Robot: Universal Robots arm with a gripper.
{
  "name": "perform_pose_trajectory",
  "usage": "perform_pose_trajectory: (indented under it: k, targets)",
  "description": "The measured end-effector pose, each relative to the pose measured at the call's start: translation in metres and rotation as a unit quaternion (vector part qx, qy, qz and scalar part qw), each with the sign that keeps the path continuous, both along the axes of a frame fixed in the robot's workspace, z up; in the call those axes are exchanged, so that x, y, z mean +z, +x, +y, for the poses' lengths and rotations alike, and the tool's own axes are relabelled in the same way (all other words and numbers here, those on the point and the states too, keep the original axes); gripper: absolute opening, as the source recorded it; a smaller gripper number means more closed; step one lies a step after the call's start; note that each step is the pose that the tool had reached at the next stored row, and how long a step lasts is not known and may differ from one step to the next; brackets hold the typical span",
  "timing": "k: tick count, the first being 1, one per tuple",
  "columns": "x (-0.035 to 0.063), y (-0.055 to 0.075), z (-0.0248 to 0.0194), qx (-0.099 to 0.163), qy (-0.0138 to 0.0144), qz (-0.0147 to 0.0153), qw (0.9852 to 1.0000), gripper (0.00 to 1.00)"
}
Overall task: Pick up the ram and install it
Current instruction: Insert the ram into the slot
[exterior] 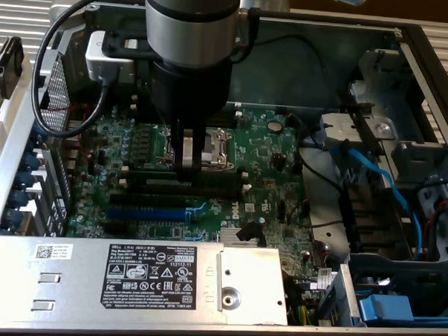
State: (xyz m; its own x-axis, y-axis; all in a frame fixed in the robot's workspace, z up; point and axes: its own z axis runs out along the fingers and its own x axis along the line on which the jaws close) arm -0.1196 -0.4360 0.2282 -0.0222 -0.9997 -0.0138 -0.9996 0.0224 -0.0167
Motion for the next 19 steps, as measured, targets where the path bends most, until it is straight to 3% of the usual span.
perform_pose_trajectory:
  k: [8, 9, 19]
  targets:
    - [0.0000, -0.0001, 0.0000, 0.000, 0.0000, 0.0000, 1.0000, 0.13]
    - [0.0000, -0.0001, 0.0000, 0.000, 0.0000, 0.0000, 1.0000, 0.20]
    - [0.0000, 0.0000, 0.0000, 0.000, 0.0000, 0.0000, 1.0000, 0.20]
